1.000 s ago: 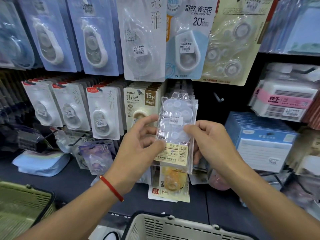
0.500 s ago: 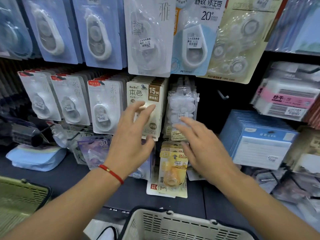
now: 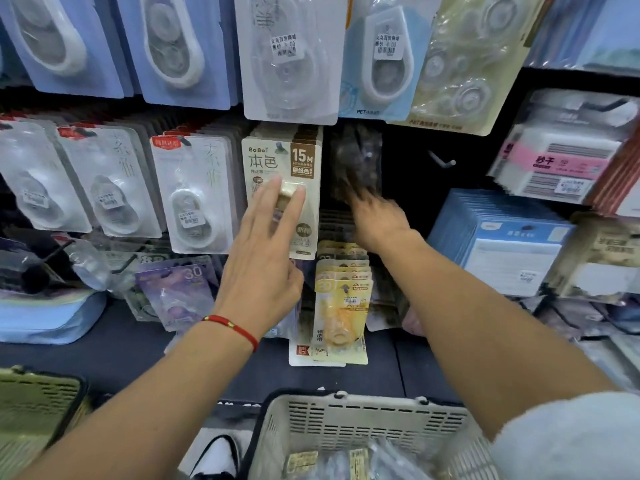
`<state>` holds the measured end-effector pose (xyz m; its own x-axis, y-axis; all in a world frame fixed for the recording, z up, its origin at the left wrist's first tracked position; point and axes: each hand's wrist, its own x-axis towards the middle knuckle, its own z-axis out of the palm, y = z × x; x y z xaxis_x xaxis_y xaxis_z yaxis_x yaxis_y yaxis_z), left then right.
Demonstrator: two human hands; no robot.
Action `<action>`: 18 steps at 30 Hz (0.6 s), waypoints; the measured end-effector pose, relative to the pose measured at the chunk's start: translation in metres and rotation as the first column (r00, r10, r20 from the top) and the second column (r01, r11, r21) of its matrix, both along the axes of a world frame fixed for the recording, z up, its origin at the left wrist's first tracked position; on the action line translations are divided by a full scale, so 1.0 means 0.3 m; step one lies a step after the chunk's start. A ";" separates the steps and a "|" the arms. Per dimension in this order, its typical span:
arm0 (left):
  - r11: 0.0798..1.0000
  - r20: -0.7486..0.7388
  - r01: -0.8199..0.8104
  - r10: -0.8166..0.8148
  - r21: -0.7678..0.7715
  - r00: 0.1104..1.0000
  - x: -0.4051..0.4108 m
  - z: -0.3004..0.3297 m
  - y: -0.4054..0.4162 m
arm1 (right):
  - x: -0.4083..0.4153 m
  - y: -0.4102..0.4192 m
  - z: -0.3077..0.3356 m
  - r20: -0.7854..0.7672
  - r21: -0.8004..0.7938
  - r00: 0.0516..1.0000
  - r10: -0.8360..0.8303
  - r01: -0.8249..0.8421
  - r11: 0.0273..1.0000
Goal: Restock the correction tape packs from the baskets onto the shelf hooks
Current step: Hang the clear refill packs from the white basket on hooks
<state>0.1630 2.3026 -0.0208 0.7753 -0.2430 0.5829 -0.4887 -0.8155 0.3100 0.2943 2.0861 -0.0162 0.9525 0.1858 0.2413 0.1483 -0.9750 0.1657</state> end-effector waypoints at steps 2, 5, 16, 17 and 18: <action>1.000 0.003 0.011 -0.011 0.001 1.000 -0.006 0.002 0.000 | -0.001 -0.013 0.003 -0.040 0.011 0.999 0.006 -0.005 1.000; 1.000 0.027 -0.020 0.019 0.022 0.999 -0.039 0.012 -0.004 | -0.085 -0.036 -0.007 -0.040 0.158 0.995 0.096 -0.089 0.983; 0.916 -0.455 0.241 -0.074 0.321 0.888 -0.398 -0.495 -0.147 | -0.740 -0.312 -0.472 -0.626 0.032 0.774 0.092 -0.093 0.995; 0.890 -0.584 0.285 -0.026 0.356 0.811 -0.444 -0.577 -0.174 | -0.792 -0.331 -0.540 -0.741 -0.002 0.669 0.059 -0.090 0.996; 0.848 -0.696 0.362 0.010 0.386 0.718 -0.484 -0.653 -0.193 | -0.848 -0.349 -0.611 -0.820 0.003 0.572 0.040 -0.066 0.998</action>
